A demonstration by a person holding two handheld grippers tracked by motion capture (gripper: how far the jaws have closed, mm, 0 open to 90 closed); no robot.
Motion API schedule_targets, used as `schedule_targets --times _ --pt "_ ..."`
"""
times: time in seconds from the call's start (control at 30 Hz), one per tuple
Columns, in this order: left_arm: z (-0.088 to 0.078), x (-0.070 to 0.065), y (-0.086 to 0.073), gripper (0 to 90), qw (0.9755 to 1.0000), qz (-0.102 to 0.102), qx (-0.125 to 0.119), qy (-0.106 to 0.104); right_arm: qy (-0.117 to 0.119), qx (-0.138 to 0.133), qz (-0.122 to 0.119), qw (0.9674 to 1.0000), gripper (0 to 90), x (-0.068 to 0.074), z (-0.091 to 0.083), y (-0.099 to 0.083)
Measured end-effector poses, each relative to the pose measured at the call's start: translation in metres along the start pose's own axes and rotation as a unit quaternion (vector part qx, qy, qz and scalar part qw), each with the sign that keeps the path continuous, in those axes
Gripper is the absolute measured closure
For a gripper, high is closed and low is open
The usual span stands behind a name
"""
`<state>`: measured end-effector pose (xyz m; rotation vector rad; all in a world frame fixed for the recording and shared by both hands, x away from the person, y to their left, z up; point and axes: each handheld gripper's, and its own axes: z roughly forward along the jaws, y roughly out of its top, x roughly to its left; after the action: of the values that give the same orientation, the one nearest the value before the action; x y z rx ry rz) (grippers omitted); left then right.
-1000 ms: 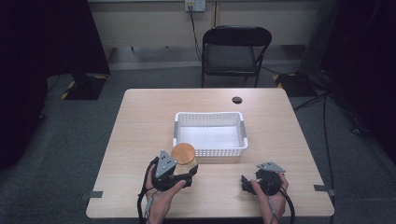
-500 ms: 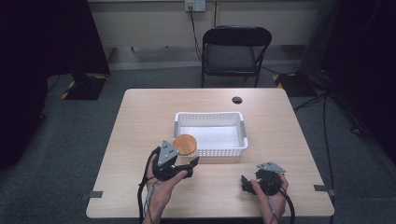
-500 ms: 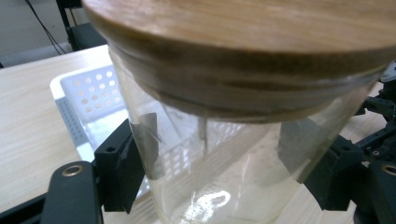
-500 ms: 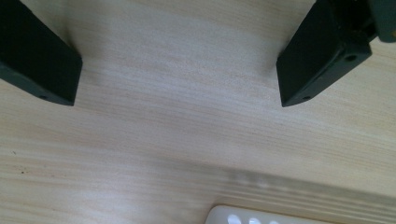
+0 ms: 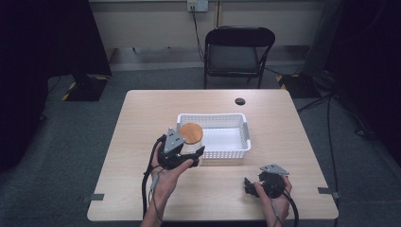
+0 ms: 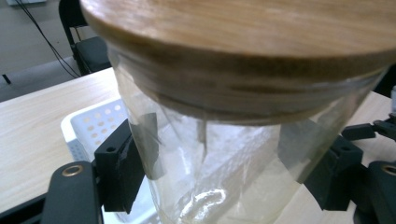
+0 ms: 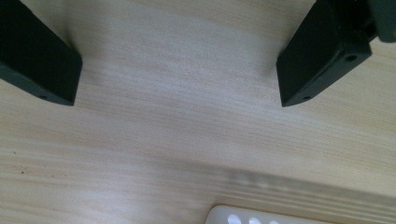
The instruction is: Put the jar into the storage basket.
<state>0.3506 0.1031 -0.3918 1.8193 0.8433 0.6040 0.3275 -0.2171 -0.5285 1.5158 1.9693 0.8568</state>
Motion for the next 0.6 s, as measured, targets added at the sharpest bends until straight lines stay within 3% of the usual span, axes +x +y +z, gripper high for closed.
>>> schedule_targets --times 0.33,0.6 --pt "0.012 0.015 0.016 25.4 0.9999 0.001 -0.001 0.011 0.000 0.000 0.000 1.0000 0.0 0.000 0.000 0.000" --pt "0.032 0.026 0.023 25.4 0.9997 -0.014 0.007 0.021 0.000 0.000 0.000 1.0000 0.0 0.000 0.000 0.000"
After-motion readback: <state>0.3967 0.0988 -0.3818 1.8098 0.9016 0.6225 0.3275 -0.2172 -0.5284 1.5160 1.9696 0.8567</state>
